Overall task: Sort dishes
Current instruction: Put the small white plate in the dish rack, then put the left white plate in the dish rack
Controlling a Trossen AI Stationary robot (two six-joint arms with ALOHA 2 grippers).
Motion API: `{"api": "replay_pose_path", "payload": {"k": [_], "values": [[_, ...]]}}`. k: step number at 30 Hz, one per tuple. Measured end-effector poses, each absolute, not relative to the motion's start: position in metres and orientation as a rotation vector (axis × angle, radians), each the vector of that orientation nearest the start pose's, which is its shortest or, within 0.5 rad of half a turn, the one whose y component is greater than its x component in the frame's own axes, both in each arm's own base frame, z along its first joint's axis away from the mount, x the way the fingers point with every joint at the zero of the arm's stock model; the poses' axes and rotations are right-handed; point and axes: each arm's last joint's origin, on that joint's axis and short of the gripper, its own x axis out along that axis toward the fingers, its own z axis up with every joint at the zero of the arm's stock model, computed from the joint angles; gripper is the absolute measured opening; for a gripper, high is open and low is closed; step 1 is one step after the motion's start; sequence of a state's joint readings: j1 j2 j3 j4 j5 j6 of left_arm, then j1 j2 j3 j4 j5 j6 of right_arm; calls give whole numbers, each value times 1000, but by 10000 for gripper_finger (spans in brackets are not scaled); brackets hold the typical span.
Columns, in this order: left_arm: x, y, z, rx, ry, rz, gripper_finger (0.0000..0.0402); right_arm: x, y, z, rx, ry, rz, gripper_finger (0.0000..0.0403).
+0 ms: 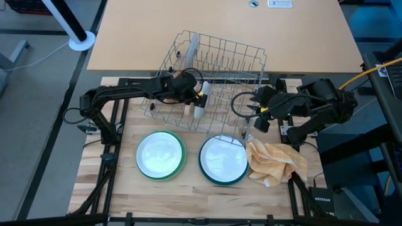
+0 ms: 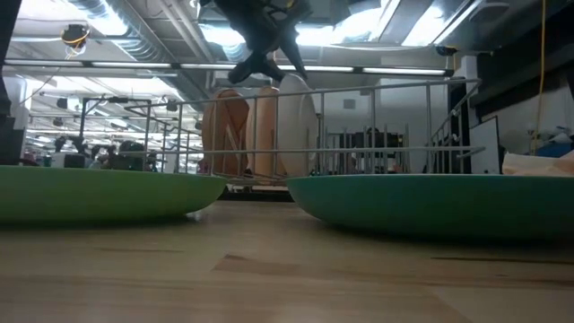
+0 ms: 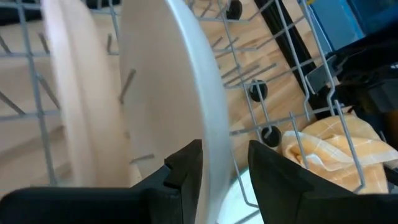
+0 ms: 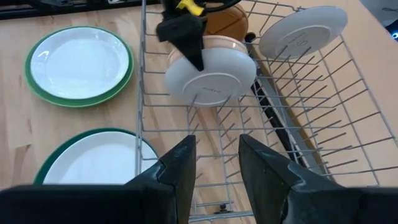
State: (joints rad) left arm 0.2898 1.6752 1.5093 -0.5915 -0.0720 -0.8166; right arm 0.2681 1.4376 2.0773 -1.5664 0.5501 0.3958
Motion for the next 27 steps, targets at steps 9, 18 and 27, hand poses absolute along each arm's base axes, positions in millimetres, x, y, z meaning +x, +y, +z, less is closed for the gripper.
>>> {"api": "replay_pose_path", "payload": {"k": [9,18,27], "values": [[347,123,320,-816,590,614,120,198,40,485,21,798,-378,127],[327,122,344,-716,560,576,120,198,40,485,21,798,-378,127],[285,101,383,-538,565,489,120,200,41,484,44,810,-365,127]]}}
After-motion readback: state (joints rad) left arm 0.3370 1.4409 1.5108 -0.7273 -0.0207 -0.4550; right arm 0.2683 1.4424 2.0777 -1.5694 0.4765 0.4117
